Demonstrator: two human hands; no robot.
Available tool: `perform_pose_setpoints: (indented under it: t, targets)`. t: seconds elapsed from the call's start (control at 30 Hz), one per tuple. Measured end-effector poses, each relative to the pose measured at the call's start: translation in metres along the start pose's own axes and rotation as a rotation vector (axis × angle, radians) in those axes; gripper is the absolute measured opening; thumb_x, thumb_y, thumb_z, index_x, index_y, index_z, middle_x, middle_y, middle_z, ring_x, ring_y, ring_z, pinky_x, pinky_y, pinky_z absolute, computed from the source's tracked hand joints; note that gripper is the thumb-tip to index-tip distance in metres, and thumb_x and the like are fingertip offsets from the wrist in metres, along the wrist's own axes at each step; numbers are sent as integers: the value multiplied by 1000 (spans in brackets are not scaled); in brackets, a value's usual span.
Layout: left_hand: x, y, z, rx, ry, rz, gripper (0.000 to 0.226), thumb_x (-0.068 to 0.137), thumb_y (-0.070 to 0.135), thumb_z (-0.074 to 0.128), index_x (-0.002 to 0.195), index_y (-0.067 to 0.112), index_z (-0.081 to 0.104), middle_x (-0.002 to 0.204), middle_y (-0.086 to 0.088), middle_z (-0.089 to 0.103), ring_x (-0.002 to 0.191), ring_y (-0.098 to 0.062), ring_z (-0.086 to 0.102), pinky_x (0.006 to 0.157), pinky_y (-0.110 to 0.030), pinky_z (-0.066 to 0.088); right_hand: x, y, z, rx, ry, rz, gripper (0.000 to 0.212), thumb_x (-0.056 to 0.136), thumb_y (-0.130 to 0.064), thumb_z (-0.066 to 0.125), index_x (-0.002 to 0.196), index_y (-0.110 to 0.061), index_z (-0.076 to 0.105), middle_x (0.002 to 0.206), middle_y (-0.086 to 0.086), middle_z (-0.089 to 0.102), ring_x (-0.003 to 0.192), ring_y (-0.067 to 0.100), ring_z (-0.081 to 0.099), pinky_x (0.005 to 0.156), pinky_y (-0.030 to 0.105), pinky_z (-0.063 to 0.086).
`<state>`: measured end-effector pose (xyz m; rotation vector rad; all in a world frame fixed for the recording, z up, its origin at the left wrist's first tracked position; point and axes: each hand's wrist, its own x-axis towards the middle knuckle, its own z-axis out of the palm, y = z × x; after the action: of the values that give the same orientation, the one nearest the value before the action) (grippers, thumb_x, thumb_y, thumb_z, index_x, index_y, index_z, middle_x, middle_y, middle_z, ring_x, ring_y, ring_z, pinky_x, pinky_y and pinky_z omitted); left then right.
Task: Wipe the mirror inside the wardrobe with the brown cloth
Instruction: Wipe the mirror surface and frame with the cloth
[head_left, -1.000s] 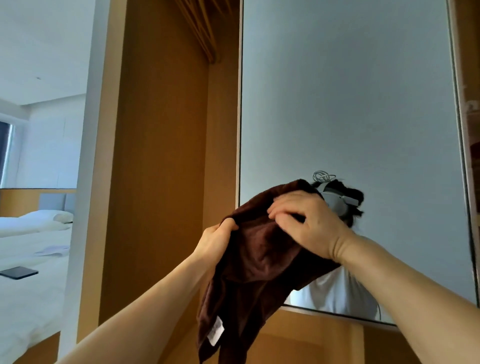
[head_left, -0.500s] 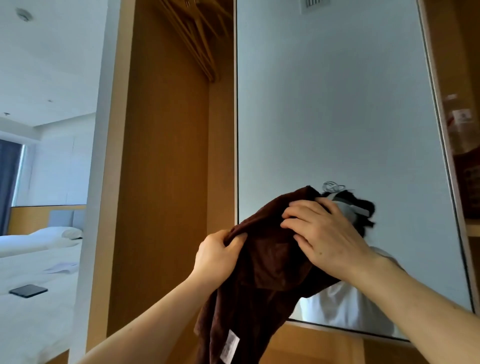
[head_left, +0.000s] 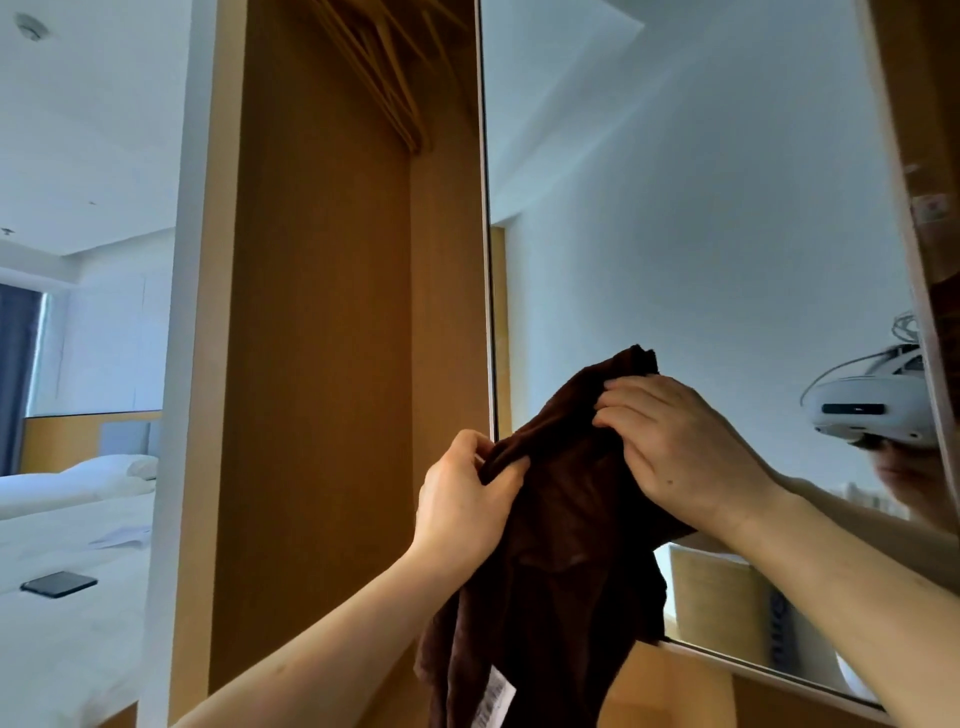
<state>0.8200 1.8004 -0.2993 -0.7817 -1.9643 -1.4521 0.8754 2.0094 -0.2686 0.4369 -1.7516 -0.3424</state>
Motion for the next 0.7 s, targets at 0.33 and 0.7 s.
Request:
perform_pose_setpoints:
  t: [0.33,0.7]
  targets:
    - [10,-8,12,69,-98,-129,23,92,43,56,100,21,56,89,5,64,79,-12,63,74,-34,58,0,-1,-5,-18,-13,-44,33,80,-11,41,95,-9,70,104,4,68,108,23,57,101,33,33]
    - [15,37,33,272,-77,-68,38,94,53,39,91,16,46,82,-3,62,69,-26,66,69,-39,56,-18,18,-51,-283,-51,-86,33,77,-6,46,100,-11,69,112,5,66,114,23,54,104,42,30]
